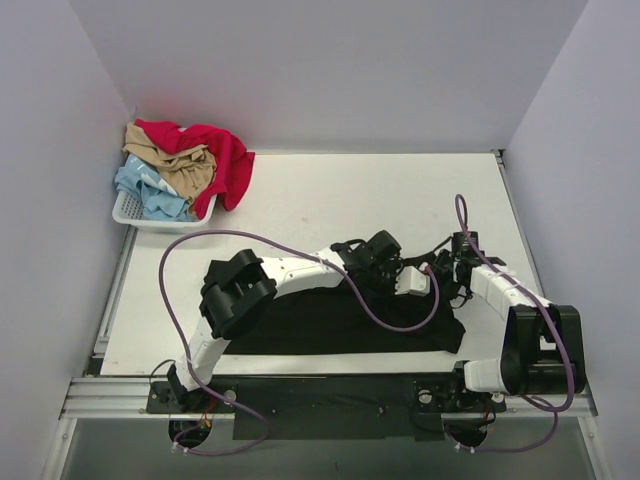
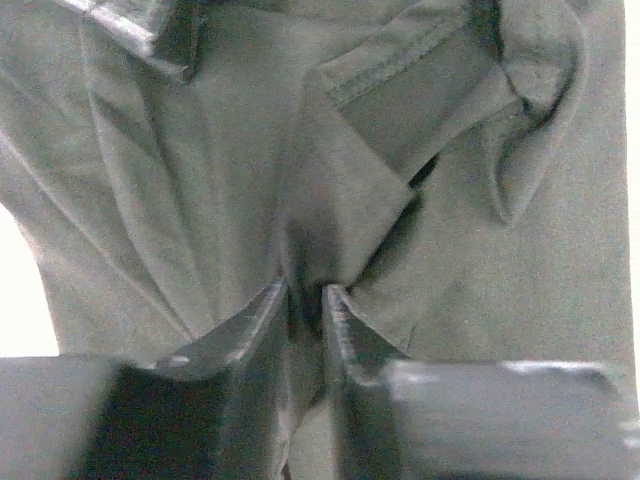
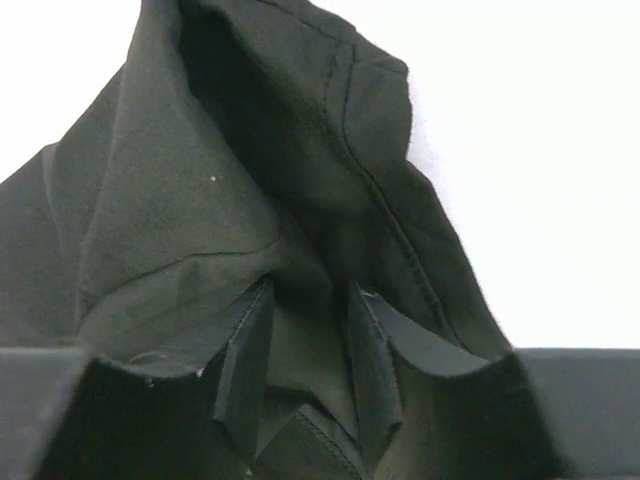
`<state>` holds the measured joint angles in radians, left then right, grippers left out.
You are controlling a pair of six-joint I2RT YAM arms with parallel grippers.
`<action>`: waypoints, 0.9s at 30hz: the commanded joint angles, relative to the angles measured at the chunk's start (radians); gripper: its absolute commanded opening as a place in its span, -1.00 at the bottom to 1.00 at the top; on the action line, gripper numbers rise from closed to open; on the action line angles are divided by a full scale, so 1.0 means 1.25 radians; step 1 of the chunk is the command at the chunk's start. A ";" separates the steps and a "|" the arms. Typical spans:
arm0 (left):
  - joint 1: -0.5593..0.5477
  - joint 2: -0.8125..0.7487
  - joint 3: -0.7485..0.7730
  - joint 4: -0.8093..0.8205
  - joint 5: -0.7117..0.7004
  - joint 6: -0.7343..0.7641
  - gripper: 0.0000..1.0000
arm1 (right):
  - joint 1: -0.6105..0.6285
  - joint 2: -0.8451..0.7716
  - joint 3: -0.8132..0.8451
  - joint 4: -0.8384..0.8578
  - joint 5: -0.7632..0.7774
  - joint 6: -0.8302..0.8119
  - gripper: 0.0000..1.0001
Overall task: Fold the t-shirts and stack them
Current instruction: Fold the other side of the tshirt into a rectangle
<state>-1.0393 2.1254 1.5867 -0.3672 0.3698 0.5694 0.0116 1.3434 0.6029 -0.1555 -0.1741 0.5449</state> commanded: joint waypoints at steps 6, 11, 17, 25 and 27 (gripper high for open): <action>-0.014 -0.047 0.051 -0.100 0.115 0.006 -1.00 | -0.044 0.021 -0.010 0.026 -0.012 -0.002 -1.00; -0.003 -0.116 -0.033 -0.115 0.113 0.076 -1.00 | -0.078 0.013 0.031 0.000 -0.002 -0.021 -1.00; 0.002 -0.153 -0.117 -0.169 0.167 0.185 -1.00 | -0.083 0.017 0.044 -0.009 -0.009 -0.038 -1.00; 0.002 -0.179 -0.147 -0.230 0.163 0.315 -0.16 | -0.082 0.021 0.055 -0.025 -0.028 -0.043 -0.59; 0.001 -0.187 -0.110 -0.241 0.181 0.291 0.01 | -0.074 -0.004 0.069 -0.058 -0.013 -0.042 -0.30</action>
<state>-1.0378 1.9713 1.3880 -0.6033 0.5297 0.9115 -0.0845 1.3743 0.6300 -0.1619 -0.2253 0.5072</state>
